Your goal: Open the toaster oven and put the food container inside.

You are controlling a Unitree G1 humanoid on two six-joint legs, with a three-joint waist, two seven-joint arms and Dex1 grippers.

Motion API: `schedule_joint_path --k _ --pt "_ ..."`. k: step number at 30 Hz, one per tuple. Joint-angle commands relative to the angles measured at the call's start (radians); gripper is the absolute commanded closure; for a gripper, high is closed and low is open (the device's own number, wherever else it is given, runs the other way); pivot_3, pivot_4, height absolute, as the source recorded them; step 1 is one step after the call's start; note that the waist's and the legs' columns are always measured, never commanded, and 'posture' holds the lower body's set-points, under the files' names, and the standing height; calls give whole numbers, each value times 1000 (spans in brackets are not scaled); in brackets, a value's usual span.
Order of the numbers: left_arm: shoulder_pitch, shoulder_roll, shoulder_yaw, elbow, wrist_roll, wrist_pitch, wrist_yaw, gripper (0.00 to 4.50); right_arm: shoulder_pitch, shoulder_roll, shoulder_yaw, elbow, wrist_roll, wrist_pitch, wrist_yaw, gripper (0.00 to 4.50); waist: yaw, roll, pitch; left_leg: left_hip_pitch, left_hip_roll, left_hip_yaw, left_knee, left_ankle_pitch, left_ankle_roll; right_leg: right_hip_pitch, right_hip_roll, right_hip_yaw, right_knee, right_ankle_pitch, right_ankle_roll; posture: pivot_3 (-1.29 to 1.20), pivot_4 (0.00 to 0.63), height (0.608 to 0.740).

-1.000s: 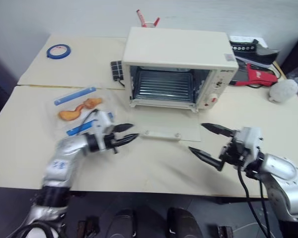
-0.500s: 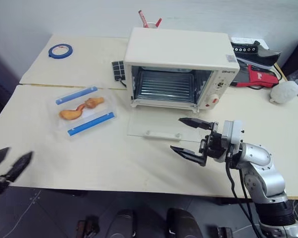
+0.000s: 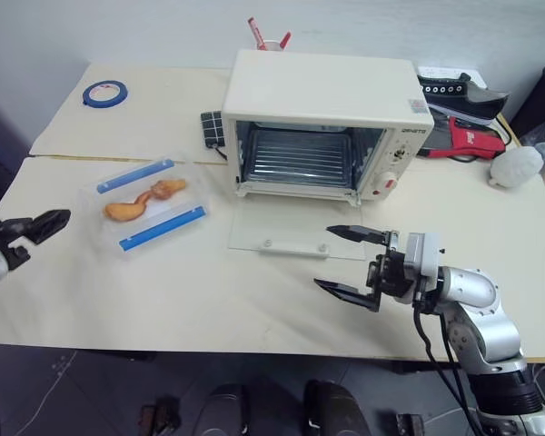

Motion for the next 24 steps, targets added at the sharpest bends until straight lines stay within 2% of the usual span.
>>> schedule_joint_path --k 1,7,8,10,15,22,24 --pt "-112 5 -72 85 53 60 54 46 16 6 -11 -31 -2 -25 -15 0 -8 0 0 0 0 0 0 0 0 0 0 0 0 0 0 0 150 740" --pt "-293 -23 -210 218 124 94 39 46 37 17 -2 -47 -13 -34 -35 0 -12 -1 0 0 0 2 0 0 -1 -1 1 0 0 0 0 0 150 740" --pt "-304 -19 -224 235 140 93 37 225 40 16 -4 -50 -12 -35 -36 0 -12 -1 0 0 0 2 0 0 -1 -1 1 0 0 0 0 0 150 740" --pt "-313 -7 -244 258 166 87 25 644 47 13 -7 -58 -9 -36 -38 0 -12 -1 0 0 1 3 1 0 -1 -1 1 1 0 0 0 0 150 740" --pt "-300 18 -282 254 211 78 -25 2097 60 24 -17 -97 26 -23 -55 0 -10 -1 0 1 1 4 1 0 -1 -1 1 3 0 0 0 0 150 740" --pt "-321 34 -251 256 242 52 -65 4253 73 22 -11 -106 5 -34 -73 0 -10 -2 0 1 1 5 1 0 -1 -1 1 4 0 0 0 0 150 740" --pt "-335 54 -248 255 243 41 -96 4433 79 15 -17 -104 6 -36 -71 0 -10 -3 1 1 1 5 1 0 -1 -2 1 4 0 0 0 0 150 740"
